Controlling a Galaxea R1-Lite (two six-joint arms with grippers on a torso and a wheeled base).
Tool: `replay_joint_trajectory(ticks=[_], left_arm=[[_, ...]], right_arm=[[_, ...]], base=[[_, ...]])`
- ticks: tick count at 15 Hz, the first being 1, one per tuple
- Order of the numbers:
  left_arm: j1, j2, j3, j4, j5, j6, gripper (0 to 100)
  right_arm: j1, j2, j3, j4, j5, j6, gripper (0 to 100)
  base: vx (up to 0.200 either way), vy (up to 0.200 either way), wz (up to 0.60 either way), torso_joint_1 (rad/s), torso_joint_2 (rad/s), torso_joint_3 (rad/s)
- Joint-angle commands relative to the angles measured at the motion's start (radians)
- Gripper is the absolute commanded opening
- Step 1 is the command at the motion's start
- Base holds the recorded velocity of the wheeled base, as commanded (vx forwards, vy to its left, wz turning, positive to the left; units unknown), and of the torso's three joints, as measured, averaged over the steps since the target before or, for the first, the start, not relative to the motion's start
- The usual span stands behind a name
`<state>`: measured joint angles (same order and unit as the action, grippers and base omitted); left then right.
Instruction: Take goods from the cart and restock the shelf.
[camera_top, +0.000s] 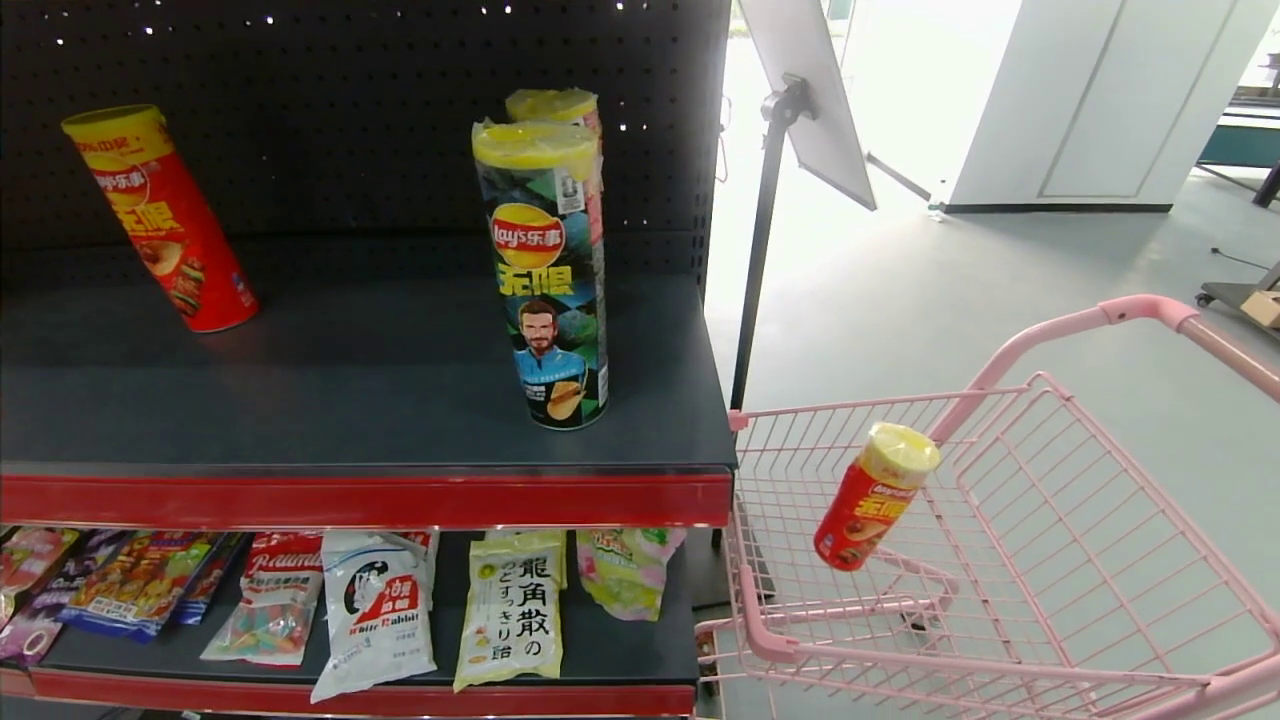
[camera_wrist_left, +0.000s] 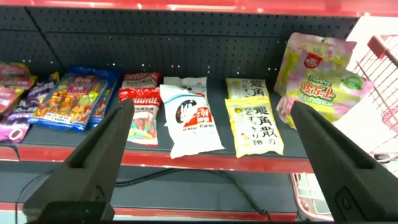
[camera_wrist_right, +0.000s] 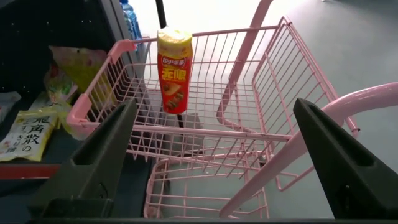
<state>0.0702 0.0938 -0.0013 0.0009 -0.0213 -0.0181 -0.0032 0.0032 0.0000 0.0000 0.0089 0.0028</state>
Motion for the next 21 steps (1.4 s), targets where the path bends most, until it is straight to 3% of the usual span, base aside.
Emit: replay_joint_trajectory(ticks=[1,6,7,8,10,12,13,14,15,16,21], left_arm=[[0.0,0.0,0.0,-0.001,0.0,0.0,100],[0.0,0.0,0.0,-0.001,0.0,0.0,100],[0.0,0.0,0.0,-0.001,0.0,0.0,100],[0.0,0.0,0.0,-0.001,0.0,0.0,100],[0.0,0.0,0.0,-0.001,0.0,0.0,100],[0.0,0.0,0.0,-0.001,0.0,0.0,100],[0.0,0.0,0.0,-0.001,0.0,0.0,100],[0.0,0.0,0.0,-0.001,0.0,0.0,100],[0.0,0.0,0.0,-0.001,0.0,0.0,100],[0.0,0.0,0.0,-0.001,0.0,0.0,100],[0.0,0.0,0.0,-0.001,0.0,0.0,100]], right_arm=[[0.0,0.0,0.0,0.0,0.0,0.0,100],[0.003,-0.002,-0.017,-0.011,0.016,-0.024,100],[0.014,0.07,-0.178,-0.011,0.059,-0.033,100],[0.026,0.428,-0.515,0.017,0.094,-0.024,100],[0.026,0.747,-0.836,0.002,0.103,0.066,100],[-0.006,0.971,-0.881,-0.032,0.235,0.046,100],[-0.006,0.971,-0.881,-0.032,0.235,0.046,100],[-0.182,1.198,-0.881,-0.179,0.402,-0.107,100],[-0.327,1.446,-0.914,-0.422,0.609,-0.306,100],[-0.366,1.604,-0.969,-0.557,0.784,-0.414,100],[-0.391,1.839,-0.962,-0.574,0.882,-0.658,100]], base=[[0.0,0.0,0.0,-0.046,0.14,0.076],[0.0,0.0,0.0,-0.006,0.02,0.008],[0.0,0.0,0.0,0.0,0.0,0.0],[0.0,0.0,0.0,0.0,0.0,0.0],[0.0,0.0,0.0,0.0,0.0,0.0],[0.0,0.0,0.0,0.0,0.0,0.0],[0.0,0.0,0.0,0.0,0.0,0.0],[0.0,0.0,0.0,0.0,0.0,0.0],[0.0,0.0,0.0,0.0,0.0,0.0],[0.0,0.0,0.0,0.0,0.0,0.0],[0.0,0.0,0.0,0.0,0.0,0.0]])
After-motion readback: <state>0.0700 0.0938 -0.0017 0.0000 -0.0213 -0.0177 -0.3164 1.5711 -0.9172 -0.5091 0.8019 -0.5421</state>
